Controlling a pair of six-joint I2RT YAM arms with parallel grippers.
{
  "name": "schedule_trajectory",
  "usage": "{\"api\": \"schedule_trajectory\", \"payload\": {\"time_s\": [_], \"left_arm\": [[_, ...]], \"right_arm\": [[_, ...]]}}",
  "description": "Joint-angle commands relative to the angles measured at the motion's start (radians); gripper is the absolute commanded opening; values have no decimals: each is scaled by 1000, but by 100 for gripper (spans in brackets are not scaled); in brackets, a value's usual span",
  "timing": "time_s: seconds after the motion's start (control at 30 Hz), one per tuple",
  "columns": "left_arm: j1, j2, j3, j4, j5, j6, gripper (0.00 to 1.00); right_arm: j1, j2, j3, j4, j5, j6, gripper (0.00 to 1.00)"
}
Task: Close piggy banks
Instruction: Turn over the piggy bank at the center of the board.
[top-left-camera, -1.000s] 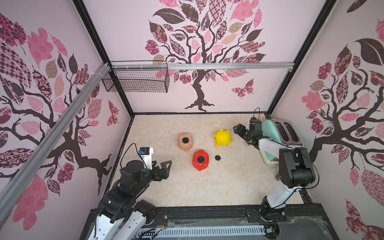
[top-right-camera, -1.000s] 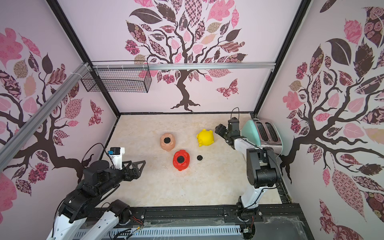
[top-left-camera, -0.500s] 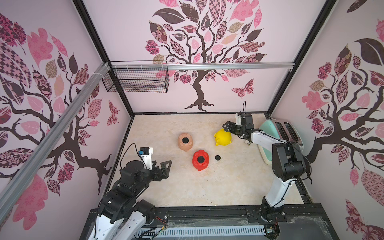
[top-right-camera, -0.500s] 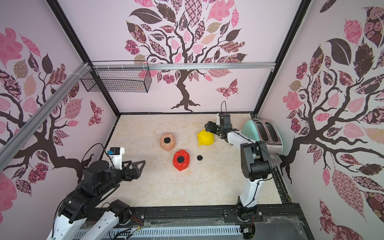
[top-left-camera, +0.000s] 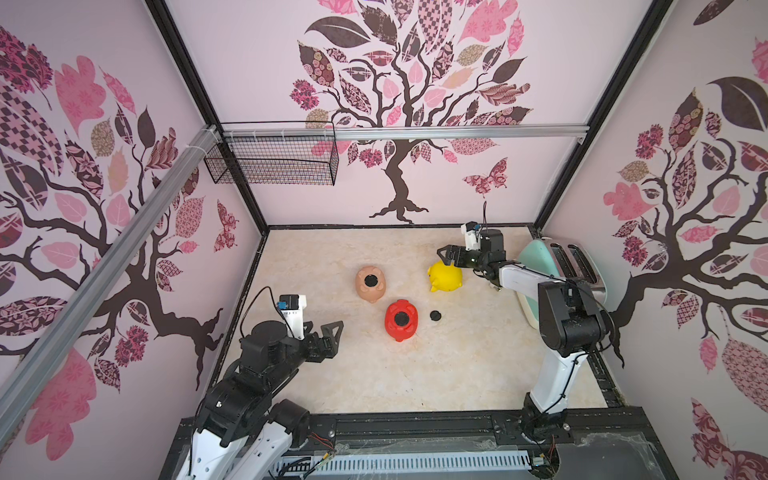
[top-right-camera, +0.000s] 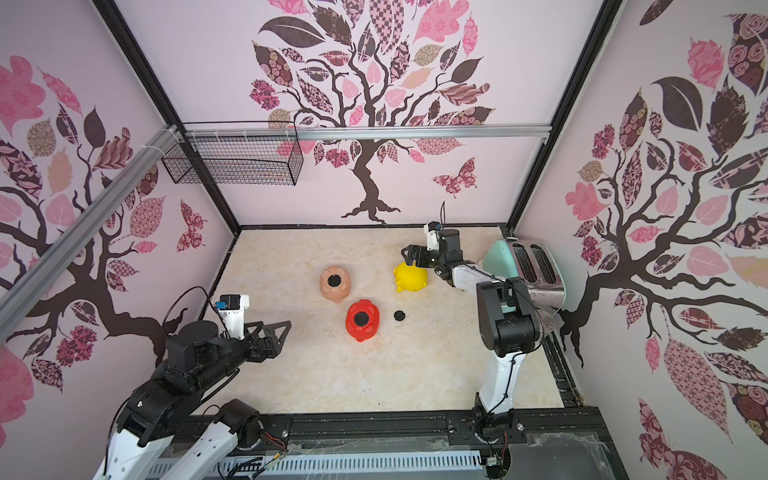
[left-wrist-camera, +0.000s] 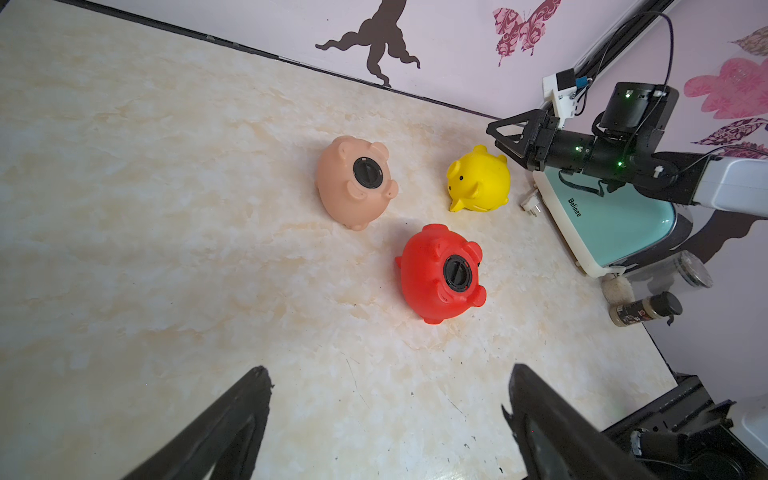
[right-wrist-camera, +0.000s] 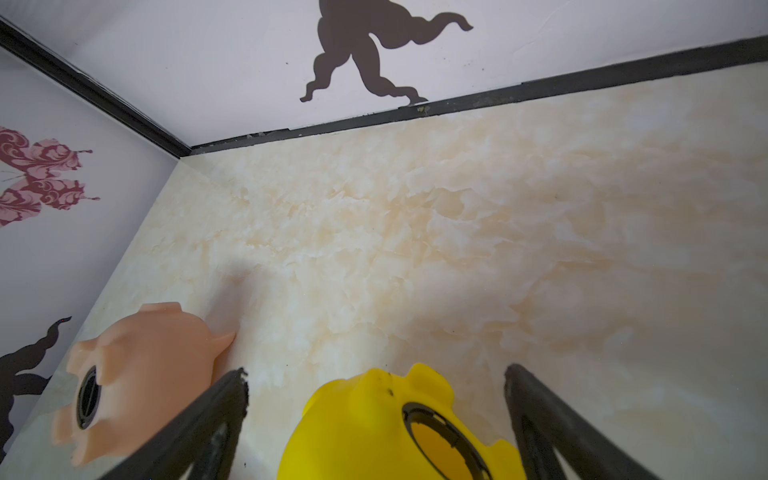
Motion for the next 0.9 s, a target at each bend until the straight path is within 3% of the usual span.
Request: {"api": "schedule_trajectory", "payload": {"time_s": [0.0,0.6,0.87], "left_arm": [[1,7,-5,21,8,10,92],[1,15,-6,23,19,13,92],[1,10,-7,23,19,12,92]], "right_arm": [[-5,39,-33,87,-71,-40,100],[-10,54,-146,207,-85,-23,100],[-2,35,-235,275,113,151,95]]}}
